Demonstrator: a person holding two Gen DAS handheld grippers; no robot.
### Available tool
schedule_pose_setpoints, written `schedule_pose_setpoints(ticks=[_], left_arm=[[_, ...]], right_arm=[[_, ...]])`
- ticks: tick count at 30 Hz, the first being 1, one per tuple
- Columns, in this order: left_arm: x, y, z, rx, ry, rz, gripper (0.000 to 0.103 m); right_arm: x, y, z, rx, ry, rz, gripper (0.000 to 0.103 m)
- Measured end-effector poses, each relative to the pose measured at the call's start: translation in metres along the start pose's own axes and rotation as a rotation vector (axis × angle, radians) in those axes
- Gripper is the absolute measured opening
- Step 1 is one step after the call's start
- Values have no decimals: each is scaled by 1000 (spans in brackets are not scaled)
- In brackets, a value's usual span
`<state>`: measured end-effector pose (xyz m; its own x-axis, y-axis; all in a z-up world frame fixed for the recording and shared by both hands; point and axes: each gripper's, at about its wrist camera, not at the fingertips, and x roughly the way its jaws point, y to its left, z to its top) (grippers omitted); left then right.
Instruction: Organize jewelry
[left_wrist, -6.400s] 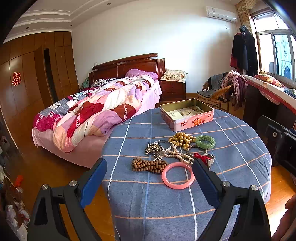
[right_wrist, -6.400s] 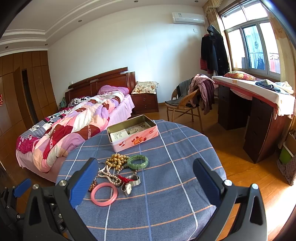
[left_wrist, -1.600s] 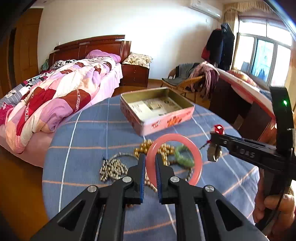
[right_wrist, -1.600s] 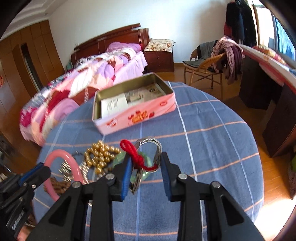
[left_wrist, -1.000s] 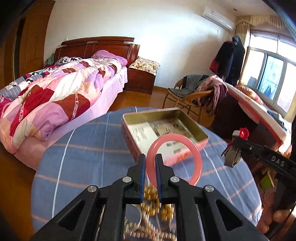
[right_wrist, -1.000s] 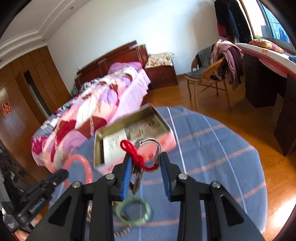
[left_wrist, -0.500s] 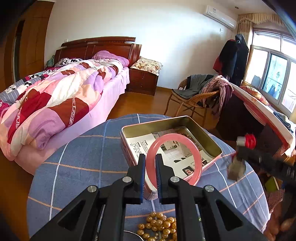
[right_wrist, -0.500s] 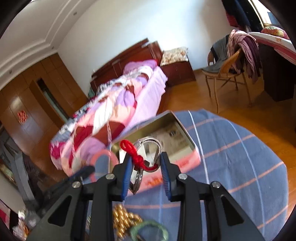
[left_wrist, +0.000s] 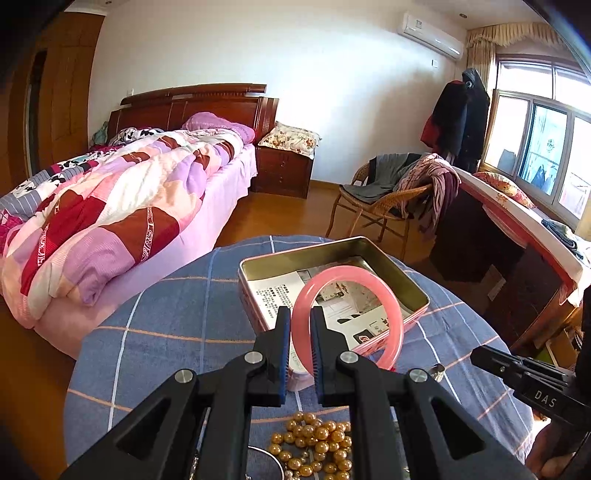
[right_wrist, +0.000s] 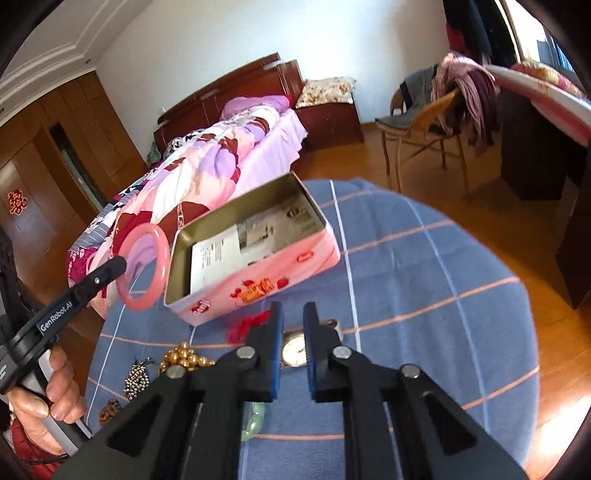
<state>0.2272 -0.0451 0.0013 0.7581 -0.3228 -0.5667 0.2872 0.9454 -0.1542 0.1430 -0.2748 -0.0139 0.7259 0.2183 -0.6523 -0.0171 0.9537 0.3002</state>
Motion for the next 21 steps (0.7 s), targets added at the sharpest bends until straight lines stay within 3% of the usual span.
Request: schedule_pose_setpoints(ticks=[2, 5, 8, 10, 13, 14, 15, 17, 21], left_arm=[[-1, 0, 0, 1, -4, 5, 10], [-2, 1, 0, -7, -10, 4, 10], [-2, 4, 0, -13, -10, 8, 10], [-3, 6, 0, -13, -13, 13, 9], [-3, 13, 1, -21, -14, 22, 9], [-3, 15, 1, -26, -13, 25, 9], [-3, 17, 1, -30, -12, 27, 9], [-1, 18, 0, -33, -10, 26, 9], [5, 18, -1, -37, -3, 19, 10]], right_arm=[[5, 8, -1, -20, 27, 33, 23], [19, 16, 0, -36, 46, 51, 56], [41, 32, 2, -85, 88, 77, 57], [61, 49, 3, -185, 121, 44, 57], [93, 57, 1, -259, 200, 20, 55], [105, 58, -3, -276, 241, 8, 50], [113, 57, -6, -292, 273, -13, 33], [112, 58, -9, -327, 247, -53, 13], [96, 36, -2, -213, 203, 26, 8]])
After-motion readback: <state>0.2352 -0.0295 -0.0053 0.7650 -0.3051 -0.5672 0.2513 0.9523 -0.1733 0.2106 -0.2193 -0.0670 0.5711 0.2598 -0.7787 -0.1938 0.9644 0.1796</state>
